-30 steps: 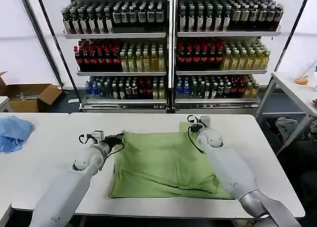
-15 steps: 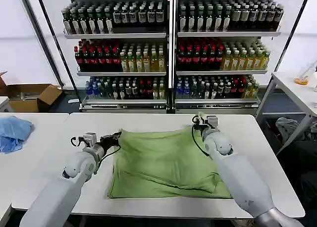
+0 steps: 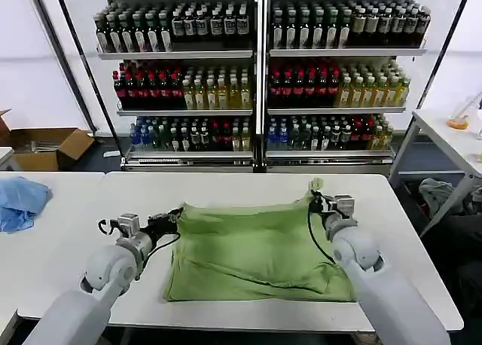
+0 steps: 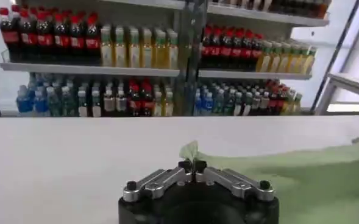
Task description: Fold and organize the clothes.
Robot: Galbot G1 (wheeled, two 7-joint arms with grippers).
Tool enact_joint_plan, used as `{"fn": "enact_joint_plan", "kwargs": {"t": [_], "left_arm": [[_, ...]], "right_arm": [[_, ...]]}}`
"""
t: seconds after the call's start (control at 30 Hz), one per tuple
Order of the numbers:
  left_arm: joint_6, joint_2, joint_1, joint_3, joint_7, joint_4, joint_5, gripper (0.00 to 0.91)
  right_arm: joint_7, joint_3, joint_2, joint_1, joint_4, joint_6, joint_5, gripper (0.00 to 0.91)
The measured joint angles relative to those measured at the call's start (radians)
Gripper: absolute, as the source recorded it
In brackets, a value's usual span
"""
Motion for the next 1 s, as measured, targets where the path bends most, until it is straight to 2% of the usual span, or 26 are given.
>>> {"fn": "enact_joint_plan", "kwargs": {"t": [0.3, 0.77, 0.8, 0.83, 0.87, 0.9, 1.0], "left_arm": [[0.001, 0.010, 0.074, -0.013, 0.012, -0.043, 0.025, 0.030], [0.016, -0.009, 0.116, 0.002, 0.038, -0.036, 0.099, 0.040], [0.016, -0.011, 0.116, 0.002, 0.039, -0.034, 0.104, 0.151], [0.016, -0.013, 0.116, 0.002, 0.040, -0.031, 0.108, 0.443], [0.017, -0.015, 0.116, 0.002, 0.041, -0.030, 0.111, 0.685], [0.018, -0.017, 0.118, 0.001, 0.043, -0.030, 0.115, 0.907], [0.022, -0.023, 0.126, -0.004, 0.047, -0.033, 0.125, 0.907]], "right_arm": [[0.014, 0.058, -0.014, -0.146, 0.108, -0.010, -0.010, 0.000], [0.031, 0.061, -0.007, -0.210, 0.128, -0.015, -0.019, 0.000], [0.031, 0.059, -0.006, -0.212, 0.127, -0.016, -0.021, 0.171], [0.031, 0.058, -0.005, -0.214, 0.125, -0.016, -0.023, 0.564], [0.030, 0.057, -0.005, -0.217, 0.124, -0.016, -0.025, 0.907], [0.029, 0.056, -0.005, -0.220, 0.124, -0.016, -0.028, 0.907], [0.024, 0.056, -0.002, -0.230, 0.128, -0.016, -0.041, 0.907]]}}
